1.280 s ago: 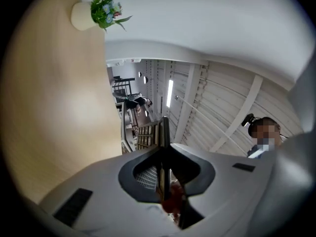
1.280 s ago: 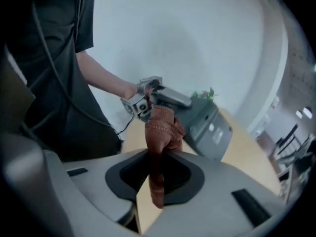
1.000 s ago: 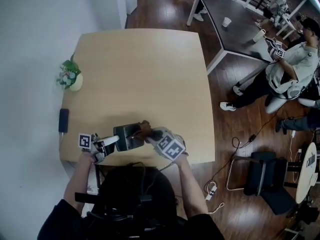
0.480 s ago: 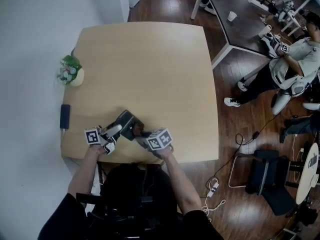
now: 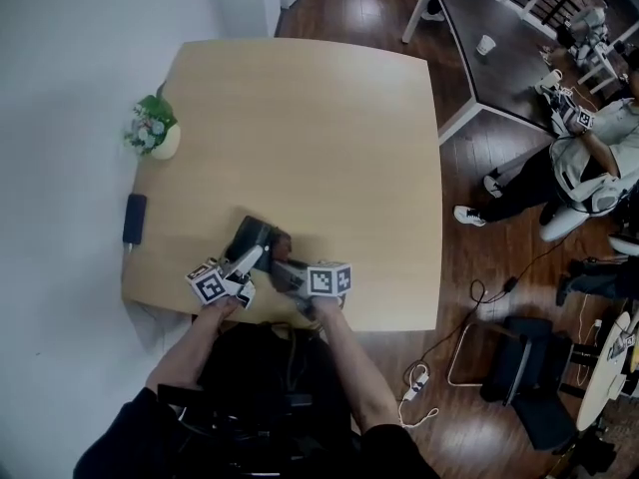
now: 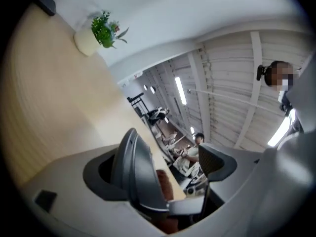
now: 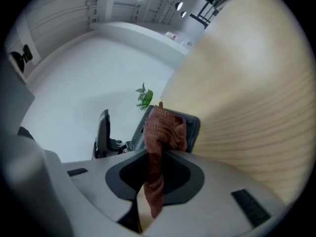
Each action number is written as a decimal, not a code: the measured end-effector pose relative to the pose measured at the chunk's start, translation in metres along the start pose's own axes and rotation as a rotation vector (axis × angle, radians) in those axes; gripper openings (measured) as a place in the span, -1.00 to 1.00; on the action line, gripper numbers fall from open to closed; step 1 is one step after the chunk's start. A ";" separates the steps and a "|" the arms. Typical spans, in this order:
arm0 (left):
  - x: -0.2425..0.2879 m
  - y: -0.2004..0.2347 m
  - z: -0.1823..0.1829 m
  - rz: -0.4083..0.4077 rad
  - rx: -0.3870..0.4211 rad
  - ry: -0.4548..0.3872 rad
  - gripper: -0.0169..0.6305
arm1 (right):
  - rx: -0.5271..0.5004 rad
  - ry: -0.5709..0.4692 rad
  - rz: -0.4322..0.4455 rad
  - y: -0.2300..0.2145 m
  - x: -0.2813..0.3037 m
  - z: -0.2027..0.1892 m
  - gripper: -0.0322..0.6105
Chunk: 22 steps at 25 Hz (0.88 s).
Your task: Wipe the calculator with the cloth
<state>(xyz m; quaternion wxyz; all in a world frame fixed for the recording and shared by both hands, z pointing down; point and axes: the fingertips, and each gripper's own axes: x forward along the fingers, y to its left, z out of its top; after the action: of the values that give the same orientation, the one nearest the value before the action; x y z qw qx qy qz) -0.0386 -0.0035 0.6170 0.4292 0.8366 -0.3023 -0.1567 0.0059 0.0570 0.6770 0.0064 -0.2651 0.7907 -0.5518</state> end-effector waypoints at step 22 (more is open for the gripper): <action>0.012 0.012 -0.067 -0.005 0.336 0.490 -0.55 | -0.350 0.063 -0.249 0.025 -0.071 0.069 -0.71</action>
<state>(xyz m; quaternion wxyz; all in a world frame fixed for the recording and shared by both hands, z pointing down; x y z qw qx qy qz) 0.0013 0.0257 0.6656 0.3445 0.9095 -0.2094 0.1013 0.0776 0.0336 0.6078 -0.1328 -0.3402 0.8354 -0.4107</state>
